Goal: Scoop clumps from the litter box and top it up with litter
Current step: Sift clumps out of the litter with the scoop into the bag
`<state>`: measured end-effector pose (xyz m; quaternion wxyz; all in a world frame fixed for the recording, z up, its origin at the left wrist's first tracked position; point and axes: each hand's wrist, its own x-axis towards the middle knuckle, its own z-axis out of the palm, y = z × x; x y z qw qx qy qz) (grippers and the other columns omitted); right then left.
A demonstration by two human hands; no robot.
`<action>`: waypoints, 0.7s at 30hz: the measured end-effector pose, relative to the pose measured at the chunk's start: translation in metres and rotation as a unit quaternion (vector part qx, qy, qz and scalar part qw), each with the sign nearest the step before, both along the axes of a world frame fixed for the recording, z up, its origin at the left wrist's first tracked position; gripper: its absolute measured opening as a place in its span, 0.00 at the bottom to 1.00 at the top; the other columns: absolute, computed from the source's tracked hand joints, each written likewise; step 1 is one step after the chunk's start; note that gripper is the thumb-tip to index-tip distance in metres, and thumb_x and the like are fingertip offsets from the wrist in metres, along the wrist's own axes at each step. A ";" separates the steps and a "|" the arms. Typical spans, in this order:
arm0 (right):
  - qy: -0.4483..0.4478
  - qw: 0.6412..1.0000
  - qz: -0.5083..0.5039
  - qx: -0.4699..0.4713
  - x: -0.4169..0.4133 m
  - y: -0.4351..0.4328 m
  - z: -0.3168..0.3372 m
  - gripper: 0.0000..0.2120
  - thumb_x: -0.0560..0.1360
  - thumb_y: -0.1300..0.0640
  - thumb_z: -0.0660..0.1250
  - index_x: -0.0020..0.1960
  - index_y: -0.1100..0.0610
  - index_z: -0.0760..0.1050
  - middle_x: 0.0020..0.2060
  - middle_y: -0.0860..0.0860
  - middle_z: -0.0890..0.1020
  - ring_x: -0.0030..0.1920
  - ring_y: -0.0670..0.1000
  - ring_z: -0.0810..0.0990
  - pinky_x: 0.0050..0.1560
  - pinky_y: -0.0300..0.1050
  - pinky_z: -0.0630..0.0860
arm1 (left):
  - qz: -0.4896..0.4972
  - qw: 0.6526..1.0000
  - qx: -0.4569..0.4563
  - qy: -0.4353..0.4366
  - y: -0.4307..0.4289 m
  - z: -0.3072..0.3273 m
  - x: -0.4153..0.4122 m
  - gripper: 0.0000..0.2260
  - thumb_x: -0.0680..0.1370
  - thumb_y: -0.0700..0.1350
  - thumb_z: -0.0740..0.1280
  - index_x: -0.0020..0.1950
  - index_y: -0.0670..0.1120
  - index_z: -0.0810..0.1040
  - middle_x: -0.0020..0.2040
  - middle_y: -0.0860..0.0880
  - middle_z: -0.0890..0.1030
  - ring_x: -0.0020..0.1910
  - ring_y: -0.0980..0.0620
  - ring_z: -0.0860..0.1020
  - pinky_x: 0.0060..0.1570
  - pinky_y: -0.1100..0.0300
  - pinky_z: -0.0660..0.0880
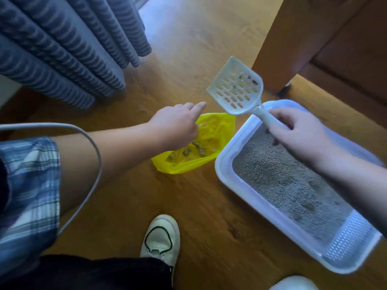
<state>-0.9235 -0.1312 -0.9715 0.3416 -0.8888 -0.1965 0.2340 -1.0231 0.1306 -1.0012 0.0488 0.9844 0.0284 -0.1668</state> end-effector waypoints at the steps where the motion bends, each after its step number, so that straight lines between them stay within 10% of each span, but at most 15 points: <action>1: 0.012 1.000 -0.007 0.010 0.004 -0.011 0.004 0.06 0.79 0.55 0.66 0.44 0.52 0.79 0.31 0.41 0.81 0.29 0.41 0.79 0.32 0.29 0.68 | -0.018 1.000 -0.008 -0.007 -0.012 0.002 0.008 0.28 0.81 0.52 0.58 0.80 0.50 0.53 0.72 0.46 0.70 0.66 0.42 0.72 0.58 0.48 0.72; 6: 0.023 0.999 -0.008 -0.035 0.023 -0.079 0.023 0.02 0.77 0.55 0.69 0.46 0.51 0.79 0.35 0.48 0.83 0.27 0.48 0.78 0.33 0.41 0.74 | -0.113 0.991 -0.034 -0.058 -0.078 0.004 0.047 0.23 0.79 0.53 0.57 0.73 0.46 0.64 0.68 0.45 0.72 0.62 0.40 0.74 0.56 0.47 0.74; 12: 0.074 0.991 -0.106 -0.026 0.034 -0.174 0.054 0.02 0.77 0.54 0.70 0.47 0.50 0.83 0.33 0.52 0.83 0.27 0.50 0.75 0.27 0.32 0.70 | -0.153 0.983 -0.069 -0.077 -0.136 -0.018 0.063 0.29 0.77 0.51 0.61 0.76 0.44 0.61 0.76 0.36 0.60 0.72 0.36 0.64 0.62 0.43 0.71; 16: 0.113 0.970 -0.019 -0.217 0.026 -0.206 0.066 0.03 0.75 0.47 0.71 0.44 0.45 0.83 0.32 0.47 0.84 0.25 0.46 0.77 0.33 0.42 0.74 | -0.206 0.974 -0.043 -0.087 -0.151 -0.044 0.071 0.30 0.72 0.47 0.56 0.74 0.44 0.57 0.78 0.35 0.54 0.76 0.28 0.52 0.69 0.34 0.62; 21: 0.153 0.858 0.101 -0.479 0.013 -0.200 0.048 0.15 0.78 0.43 0.64 0.41 0.51 0.81 0.27 0.46 0.83 0.25 0.45 0.80 0.32 0.39 0.72 | -0.270 0.959 0.034 -0.077 -0.152 -0.065 0.068 0.33 0.69 0.48 0.47 0.74 0.42 0.55 0.77 0.33 0.56 0.76 0.26 0.46 0.69 0.29 0.54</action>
